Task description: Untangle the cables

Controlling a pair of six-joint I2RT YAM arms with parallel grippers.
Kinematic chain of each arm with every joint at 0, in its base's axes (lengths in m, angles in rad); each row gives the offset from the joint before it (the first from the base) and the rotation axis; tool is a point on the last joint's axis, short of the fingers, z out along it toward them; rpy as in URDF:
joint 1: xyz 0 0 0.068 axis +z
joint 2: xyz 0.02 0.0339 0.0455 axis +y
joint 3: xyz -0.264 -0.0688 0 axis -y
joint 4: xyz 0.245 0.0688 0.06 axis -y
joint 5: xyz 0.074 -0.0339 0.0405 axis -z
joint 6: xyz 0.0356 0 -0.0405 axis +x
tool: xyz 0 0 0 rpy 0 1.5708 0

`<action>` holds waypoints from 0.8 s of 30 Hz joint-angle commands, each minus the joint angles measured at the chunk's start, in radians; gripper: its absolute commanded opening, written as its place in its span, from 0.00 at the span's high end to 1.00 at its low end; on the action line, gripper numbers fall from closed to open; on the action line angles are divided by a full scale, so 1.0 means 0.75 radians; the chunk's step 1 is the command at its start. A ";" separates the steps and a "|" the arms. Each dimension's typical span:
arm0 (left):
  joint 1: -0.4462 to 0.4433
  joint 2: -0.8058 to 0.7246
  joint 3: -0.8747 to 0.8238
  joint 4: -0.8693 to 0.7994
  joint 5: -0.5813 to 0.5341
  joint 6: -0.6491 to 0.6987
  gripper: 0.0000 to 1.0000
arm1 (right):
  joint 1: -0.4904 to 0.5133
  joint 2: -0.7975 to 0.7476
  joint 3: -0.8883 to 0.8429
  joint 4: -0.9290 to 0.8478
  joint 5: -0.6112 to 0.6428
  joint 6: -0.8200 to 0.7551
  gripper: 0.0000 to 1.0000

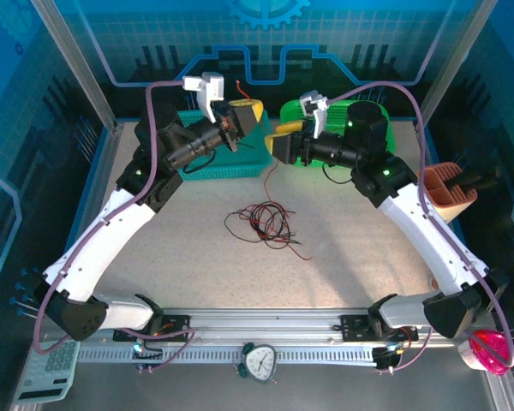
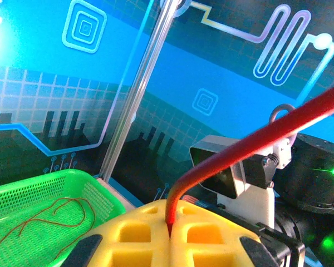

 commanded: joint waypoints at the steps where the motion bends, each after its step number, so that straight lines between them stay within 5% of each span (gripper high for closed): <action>1: -0.009 0.012 0.056 0.033 0.032 -0.027 1.00 | 0.020 0.026 0.066 0.022 -0.040 -0.052 0.41; 8: -0.010 0.022 0.072 0.031 0.030 -0.032 1.00 | 0.043 0.088 0.132 0.024 -0.046 -0.047 0.51; 16: -0.010 0.019 0.062 0.029 0.019 -0.029 0.96 | 0.043 0.126 0.217 -0.003 0.005 -0.036 1.00; 19: -0.011 0.001 0.034 0.045 0.003 -0.028 0.73 | 0.029 0.129 0.277 -0.049 0.130 -0.053 1.00; 24: -0.011 -0.056 -0.047 0.063 -0.041 -0.014 0.02 | -0.010 0.151 0.402 -0.105 0.327 -0.076 1.00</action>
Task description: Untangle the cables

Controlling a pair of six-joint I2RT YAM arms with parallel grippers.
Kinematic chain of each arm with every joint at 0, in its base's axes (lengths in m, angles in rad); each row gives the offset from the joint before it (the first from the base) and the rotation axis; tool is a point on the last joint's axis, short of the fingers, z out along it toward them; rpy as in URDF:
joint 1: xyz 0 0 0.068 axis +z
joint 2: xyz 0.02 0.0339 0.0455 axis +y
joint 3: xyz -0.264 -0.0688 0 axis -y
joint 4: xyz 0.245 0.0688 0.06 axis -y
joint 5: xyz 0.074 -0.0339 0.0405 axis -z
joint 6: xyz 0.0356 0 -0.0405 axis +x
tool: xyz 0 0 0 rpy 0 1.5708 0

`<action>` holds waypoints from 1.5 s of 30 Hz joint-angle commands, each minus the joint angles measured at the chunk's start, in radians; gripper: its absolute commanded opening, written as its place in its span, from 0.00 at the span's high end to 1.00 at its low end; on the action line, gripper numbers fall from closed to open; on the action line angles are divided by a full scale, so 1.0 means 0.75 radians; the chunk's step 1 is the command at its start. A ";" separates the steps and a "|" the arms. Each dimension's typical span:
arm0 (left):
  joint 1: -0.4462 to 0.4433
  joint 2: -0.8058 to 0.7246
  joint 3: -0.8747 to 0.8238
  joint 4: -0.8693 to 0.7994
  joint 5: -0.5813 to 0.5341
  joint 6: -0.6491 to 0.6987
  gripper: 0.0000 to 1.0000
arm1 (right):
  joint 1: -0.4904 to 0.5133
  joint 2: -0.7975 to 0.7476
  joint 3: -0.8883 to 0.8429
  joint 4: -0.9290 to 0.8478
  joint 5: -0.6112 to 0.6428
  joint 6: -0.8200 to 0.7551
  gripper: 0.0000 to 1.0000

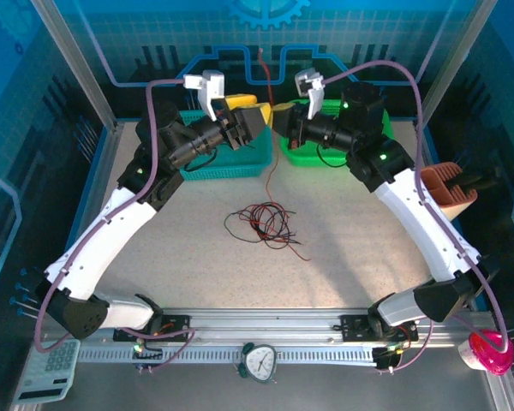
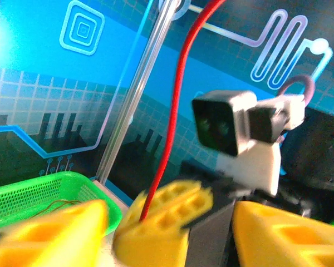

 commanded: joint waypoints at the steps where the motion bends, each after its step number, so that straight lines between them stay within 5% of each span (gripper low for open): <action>1: -0.009 -0.078 -0.066 0.051 -0.052 0.008 0.01 | -0.033 0.019 0.123 -0.033 0.191 -0.042 1.00; 18: -0.003 -0.322 -0.358 -0.021 -0.258 0.080 0.01 | -0.133 0.381 0.755 -0.061 0.706 -0.157 1.00; 32: -0.003 -0.362 -0.491 -0.034 -0.288 0.037 0.01 | -0.170 0.785 0.998 0.346 1.292 -0.349 1.00; 41: -0.003 -0.357 -0.507 -0.047 -0.287 0.038 0.01 | -0.259 0.945 0.999 0.372 1.294 -0.282 1.00; 45: -0.003 -0.356 -0.511 -0.044 -0.287 0.036 0.01 | -0.304 0.905 0.794 0.360 1.201 -0.210 1.00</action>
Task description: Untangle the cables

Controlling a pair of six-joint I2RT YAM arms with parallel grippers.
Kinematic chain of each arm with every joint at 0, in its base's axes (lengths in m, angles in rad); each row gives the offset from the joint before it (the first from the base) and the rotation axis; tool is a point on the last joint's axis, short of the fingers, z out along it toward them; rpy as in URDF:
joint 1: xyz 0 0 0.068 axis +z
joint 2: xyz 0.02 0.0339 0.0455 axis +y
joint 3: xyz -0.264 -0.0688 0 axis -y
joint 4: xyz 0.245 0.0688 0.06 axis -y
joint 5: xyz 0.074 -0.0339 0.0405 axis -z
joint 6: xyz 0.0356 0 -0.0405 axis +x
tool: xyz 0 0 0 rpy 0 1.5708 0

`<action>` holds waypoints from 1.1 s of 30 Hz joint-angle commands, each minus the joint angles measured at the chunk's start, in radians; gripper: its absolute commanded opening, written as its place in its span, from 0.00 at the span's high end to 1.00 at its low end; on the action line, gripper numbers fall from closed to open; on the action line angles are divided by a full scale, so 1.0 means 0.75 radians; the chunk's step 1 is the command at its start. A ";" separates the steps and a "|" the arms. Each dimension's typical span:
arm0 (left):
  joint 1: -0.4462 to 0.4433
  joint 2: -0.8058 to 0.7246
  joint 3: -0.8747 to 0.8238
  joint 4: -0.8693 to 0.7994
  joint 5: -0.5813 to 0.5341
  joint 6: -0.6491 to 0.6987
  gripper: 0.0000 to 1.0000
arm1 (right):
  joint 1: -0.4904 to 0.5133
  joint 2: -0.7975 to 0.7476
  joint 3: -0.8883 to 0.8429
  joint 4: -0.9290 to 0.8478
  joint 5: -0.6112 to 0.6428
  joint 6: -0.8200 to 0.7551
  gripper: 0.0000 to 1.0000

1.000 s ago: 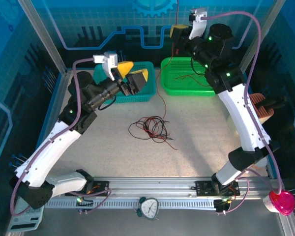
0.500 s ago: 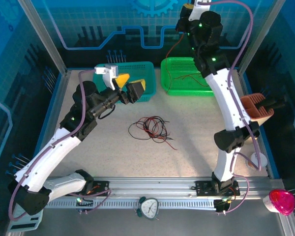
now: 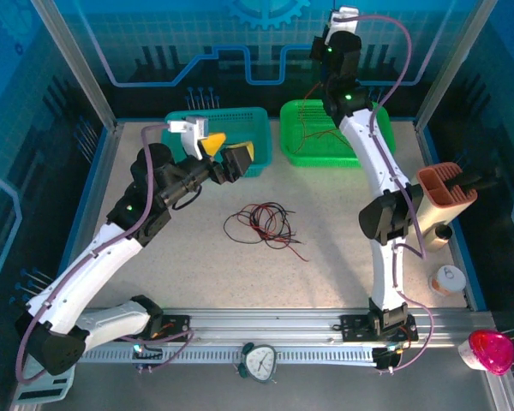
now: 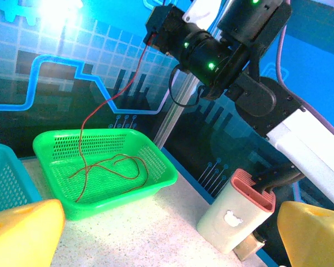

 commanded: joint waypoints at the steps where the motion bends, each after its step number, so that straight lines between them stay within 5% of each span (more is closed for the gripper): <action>1: -0.003 -0.027 -0.022 0.006 -0.017 -0.014 0.01 | -0.044 -0.056 -0.169 0.052 -0.074 0.093 1.00; 9: -0.003 0.009 -0.022 0.021 0.019 -0.050 0.01 | -0.140 -0.079 -0.575 -0.096 -0.321 0.263 1.00; 21: -0.004 0.047 -0.022 0.058 0.058 -0.098 0.01 | -0.232 0.251 -0.131 -0.905 -0.598 0.290 1.00; 33: -0.005 0.027 -0.032 0.046 0.064 -0.104 0.01 | -0.248 0.323 -0.185 -1.069 -0.640 0.291 1.00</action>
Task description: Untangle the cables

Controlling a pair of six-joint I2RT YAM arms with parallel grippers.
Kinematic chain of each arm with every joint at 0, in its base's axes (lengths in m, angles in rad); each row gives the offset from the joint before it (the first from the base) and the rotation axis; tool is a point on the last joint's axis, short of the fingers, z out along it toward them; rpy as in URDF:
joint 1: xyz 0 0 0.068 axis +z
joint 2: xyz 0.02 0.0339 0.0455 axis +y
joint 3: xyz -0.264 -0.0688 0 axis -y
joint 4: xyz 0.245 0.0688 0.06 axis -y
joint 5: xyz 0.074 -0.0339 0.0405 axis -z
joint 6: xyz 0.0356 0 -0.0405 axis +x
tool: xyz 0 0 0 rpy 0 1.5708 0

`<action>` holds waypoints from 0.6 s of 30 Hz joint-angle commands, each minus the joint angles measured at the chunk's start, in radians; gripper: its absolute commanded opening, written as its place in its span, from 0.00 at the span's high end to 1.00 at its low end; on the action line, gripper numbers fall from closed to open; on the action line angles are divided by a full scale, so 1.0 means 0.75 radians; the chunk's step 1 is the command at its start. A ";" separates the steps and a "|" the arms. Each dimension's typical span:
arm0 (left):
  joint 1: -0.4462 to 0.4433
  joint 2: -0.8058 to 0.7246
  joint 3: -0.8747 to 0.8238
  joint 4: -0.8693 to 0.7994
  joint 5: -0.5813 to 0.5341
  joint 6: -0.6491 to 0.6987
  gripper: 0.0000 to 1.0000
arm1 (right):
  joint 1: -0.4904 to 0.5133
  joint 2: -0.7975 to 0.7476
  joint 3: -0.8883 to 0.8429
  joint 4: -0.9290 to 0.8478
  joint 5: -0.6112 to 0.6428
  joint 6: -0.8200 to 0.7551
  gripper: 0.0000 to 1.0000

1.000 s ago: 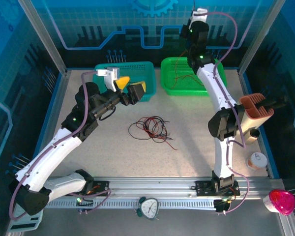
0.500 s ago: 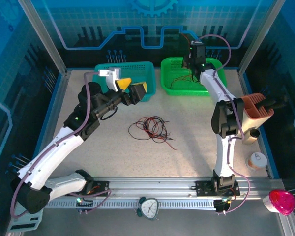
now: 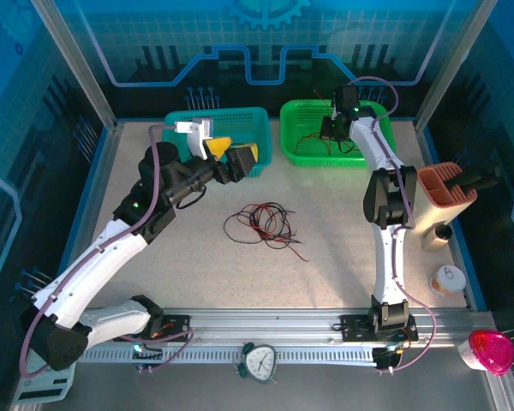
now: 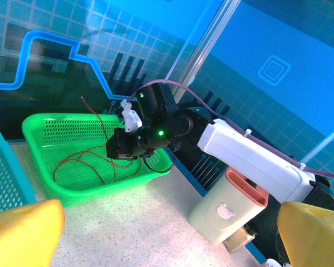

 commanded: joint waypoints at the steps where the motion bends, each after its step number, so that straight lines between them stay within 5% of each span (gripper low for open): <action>1: -0.007 -0.018 -0.017 0.033 0.030 -0.032 0.01 | -0.003 0.036 -0.001 -0.100 -0.006 -0.008 1.00; 10: -0.007 -0.043 -0.020 0.024 0.026 -0.036 0.01 | 0.002 0.062 0.007 -0.164 0.071 -0.059 1.00; 18: -0.007 -0.044 -0.017 0.029 0.028 -0.037 0.01 | 0.010 0.028 0.054 -0.169 0.062 -0.077 0.63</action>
